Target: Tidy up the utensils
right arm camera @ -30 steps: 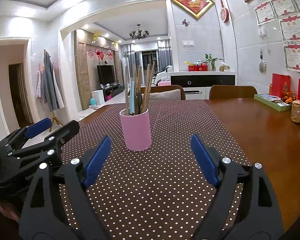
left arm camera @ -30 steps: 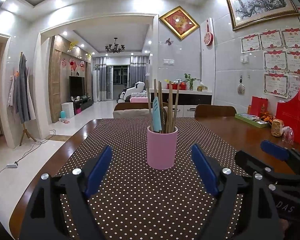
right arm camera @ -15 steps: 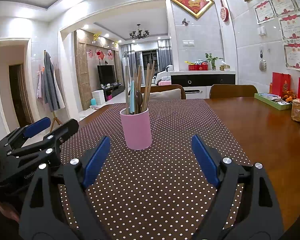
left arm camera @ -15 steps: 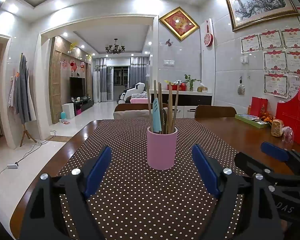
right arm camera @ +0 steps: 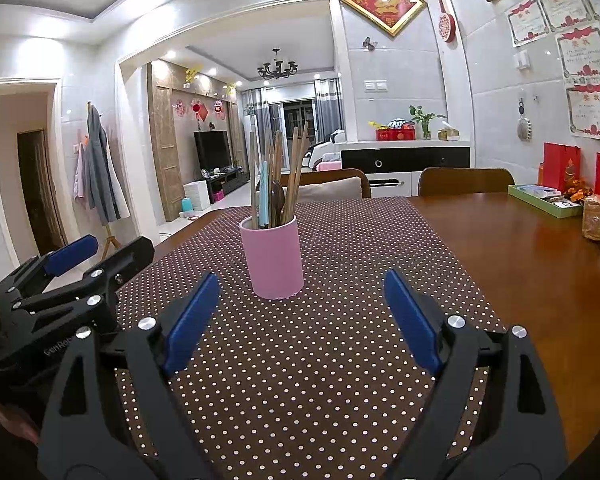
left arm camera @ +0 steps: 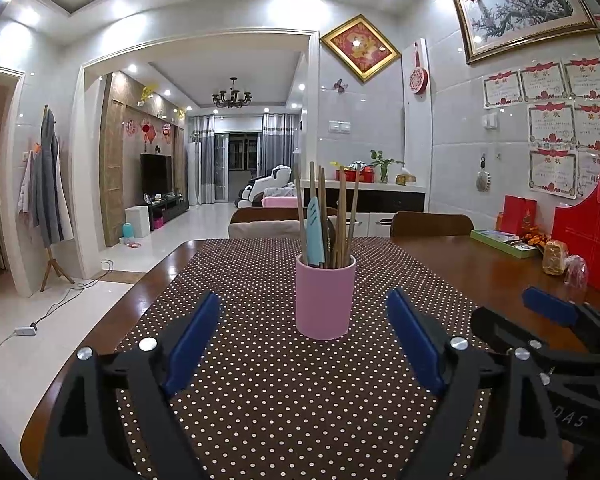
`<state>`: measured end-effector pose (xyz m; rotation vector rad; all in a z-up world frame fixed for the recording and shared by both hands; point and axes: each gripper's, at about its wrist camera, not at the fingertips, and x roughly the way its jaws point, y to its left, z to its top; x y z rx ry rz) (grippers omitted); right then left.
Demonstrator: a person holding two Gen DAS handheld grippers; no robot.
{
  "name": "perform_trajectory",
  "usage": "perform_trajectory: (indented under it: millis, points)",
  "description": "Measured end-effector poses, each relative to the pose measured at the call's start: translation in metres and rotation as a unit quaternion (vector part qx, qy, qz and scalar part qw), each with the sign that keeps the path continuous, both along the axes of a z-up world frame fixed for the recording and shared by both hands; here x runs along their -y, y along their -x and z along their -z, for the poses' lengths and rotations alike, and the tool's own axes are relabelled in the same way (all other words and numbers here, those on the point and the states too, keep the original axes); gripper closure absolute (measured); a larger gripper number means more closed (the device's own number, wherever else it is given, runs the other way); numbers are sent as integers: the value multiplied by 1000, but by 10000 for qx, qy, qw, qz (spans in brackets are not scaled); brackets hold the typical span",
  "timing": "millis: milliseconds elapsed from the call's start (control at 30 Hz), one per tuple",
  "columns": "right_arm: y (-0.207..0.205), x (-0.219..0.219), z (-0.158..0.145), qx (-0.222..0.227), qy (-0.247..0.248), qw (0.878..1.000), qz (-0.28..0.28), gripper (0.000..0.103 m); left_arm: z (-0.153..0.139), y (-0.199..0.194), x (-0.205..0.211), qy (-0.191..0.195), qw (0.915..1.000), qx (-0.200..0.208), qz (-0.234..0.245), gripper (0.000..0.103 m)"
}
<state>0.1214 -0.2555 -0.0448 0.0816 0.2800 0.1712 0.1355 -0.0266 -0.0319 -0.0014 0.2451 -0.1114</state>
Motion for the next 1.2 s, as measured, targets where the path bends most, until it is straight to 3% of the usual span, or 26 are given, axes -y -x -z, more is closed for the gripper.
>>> perform_trajectory:
  millis: [1200]
  points:
    - [6, -7, 4, -90, -68, 9999, 16, 19, 2, 0, -2, 12, 10000, -32, -19, 18]
